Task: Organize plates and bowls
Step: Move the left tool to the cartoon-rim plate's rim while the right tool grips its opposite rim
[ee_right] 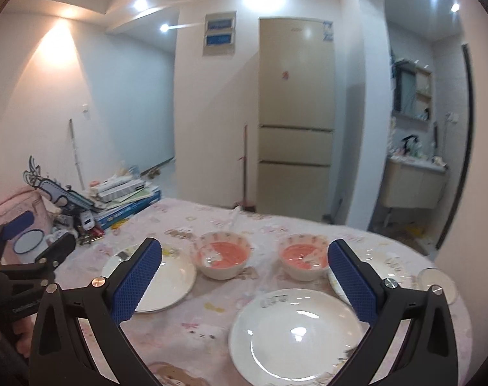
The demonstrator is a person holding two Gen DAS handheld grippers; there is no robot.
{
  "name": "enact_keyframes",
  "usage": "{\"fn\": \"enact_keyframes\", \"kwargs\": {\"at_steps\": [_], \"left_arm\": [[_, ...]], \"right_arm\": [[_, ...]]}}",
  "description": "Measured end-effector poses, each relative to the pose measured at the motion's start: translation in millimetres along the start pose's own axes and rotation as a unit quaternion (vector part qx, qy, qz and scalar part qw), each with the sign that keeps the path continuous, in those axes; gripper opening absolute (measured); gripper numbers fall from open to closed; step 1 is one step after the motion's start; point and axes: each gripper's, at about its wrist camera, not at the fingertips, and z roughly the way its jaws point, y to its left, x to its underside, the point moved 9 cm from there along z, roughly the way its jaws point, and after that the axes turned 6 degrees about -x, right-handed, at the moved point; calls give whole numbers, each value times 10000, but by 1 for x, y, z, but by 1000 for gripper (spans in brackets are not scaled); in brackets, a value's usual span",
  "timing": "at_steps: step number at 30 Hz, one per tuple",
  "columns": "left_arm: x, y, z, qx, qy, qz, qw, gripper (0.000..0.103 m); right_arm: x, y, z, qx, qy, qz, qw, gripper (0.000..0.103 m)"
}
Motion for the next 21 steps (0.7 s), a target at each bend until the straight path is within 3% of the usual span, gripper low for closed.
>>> {"fn": "enact_keyframes", "kwargs": {"at_steps": [5, 7, 10, 11, 13, 15, 20, 21], "left_arm": [[14, 24, 59, -131, 790, -5, 9968, 103], [22, 35, 82, 70, 1092, -181, 9938, 103], [34, 47, 106, 271, 1400, -374, 9891, 102], [38, 51, 114, 301, 1458, -466, 9878, 99], [48, 56, 129, 372, 1684, -620, 9831, 73], [61, 60, 144, 593, 2019, -870, 9737, 62], [78, 64, 162, 766, 2233, -1041, 9661, 57], [81, 65, 164, 815, 2285, -1123, 9636, 51]], "right_arm": [[18, 19, 70, -812, 1203, 303, 9889, 100], [32, 19, 98, -794, 1651, 420, 9822, 94], [45, 20, 127, -783, 1981, 511, 9757, 87], [48, 21, 134, -839, 2087, 580, 9727, 85], [55, 26, 148, -932, 2287, 683, 9666, 79], [62, 30, 164, -853, 2515, 654, 9619, 74], [88, 44, 190, -1178, 3047, 906, 9408, 66], [92, 45, 193, -1192, 3100, 955, 9384, 60]]}}
